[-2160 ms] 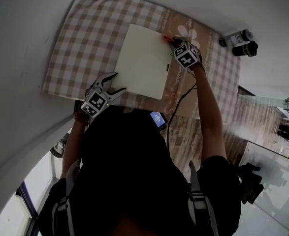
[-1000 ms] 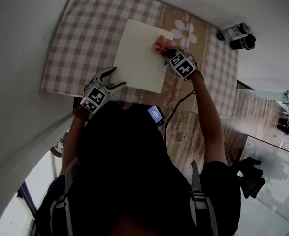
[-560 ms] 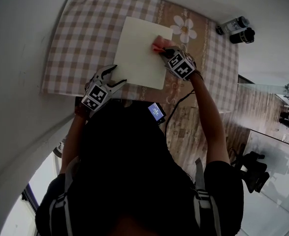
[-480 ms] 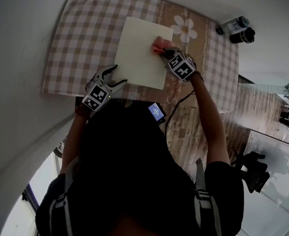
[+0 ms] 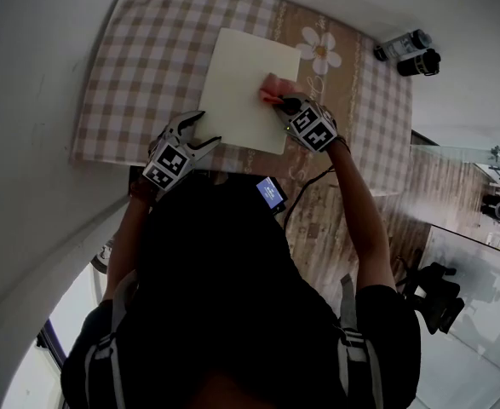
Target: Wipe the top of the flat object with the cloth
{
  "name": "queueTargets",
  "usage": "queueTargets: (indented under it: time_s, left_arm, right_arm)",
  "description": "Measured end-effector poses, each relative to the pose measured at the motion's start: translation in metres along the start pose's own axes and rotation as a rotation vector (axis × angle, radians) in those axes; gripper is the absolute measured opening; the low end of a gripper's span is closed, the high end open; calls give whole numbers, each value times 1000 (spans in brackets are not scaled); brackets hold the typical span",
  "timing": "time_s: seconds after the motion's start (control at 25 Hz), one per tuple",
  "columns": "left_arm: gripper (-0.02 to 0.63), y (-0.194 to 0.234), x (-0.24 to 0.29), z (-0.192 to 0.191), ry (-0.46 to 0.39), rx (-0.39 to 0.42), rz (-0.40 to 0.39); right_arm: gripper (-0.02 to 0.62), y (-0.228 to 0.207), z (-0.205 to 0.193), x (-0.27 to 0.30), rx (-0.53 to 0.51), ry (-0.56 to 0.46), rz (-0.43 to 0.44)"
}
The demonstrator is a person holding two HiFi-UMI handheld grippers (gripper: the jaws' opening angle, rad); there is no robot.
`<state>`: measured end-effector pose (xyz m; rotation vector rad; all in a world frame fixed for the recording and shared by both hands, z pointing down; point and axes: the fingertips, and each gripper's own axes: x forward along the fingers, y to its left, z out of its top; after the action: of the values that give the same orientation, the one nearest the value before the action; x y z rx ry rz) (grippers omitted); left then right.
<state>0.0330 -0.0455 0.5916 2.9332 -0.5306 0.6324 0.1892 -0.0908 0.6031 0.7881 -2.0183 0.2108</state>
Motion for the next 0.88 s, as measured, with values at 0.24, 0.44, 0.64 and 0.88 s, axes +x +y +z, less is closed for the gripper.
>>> queueTargets:
  time_s: [0.24,0.44,0.64,0.88]
  left_arm:
    - [313,1,0,0,-5,2,8]
    - [313,0,-1,0,5,-4,-5]
    - [313,0,-1,0,0,-3,-3]
    - [313,0,-1,0,1,-4,-3]
  right_arm:
    - [17,21,-1,-4,-11,-19,22]
    - [17,39,-2,-10,24,-37,31]
    - [18,57,-5,-17,41,-55,40]
    - [17,77,-7,-24,54,-81,55]
